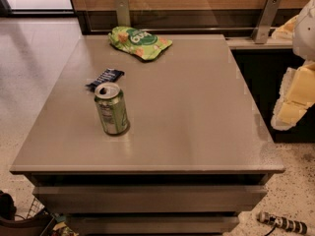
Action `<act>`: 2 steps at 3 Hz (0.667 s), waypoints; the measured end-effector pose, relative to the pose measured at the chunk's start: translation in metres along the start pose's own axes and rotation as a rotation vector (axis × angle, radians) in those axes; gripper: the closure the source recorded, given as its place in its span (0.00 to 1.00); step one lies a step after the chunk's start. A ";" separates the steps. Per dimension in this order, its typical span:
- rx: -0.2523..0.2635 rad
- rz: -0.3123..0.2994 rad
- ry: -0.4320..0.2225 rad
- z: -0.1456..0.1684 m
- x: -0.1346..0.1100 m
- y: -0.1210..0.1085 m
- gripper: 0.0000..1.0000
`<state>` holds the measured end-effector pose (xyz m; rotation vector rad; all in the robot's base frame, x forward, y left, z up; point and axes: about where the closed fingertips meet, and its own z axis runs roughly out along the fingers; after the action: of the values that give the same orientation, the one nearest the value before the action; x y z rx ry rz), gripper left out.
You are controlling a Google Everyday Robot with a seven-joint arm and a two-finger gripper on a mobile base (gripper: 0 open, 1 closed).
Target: Pick green rice chip bag
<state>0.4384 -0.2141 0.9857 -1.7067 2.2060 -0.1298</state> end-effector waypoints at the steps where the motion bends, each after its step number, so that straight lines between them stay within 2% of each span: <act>1: 0.014 0.003 -0.009 0.000 -0.001 -0.007 0.00; 2: 0.130 0.038 -0.094 0.000 -0.011 -0.071 0.00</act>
Offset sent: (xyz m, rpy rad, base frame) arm 0.1060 -0.0132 0.0344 0.0960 -0.2193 -0.0601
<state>0.5058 -0.2229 1.0075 -1.5679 2.1126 -0.1760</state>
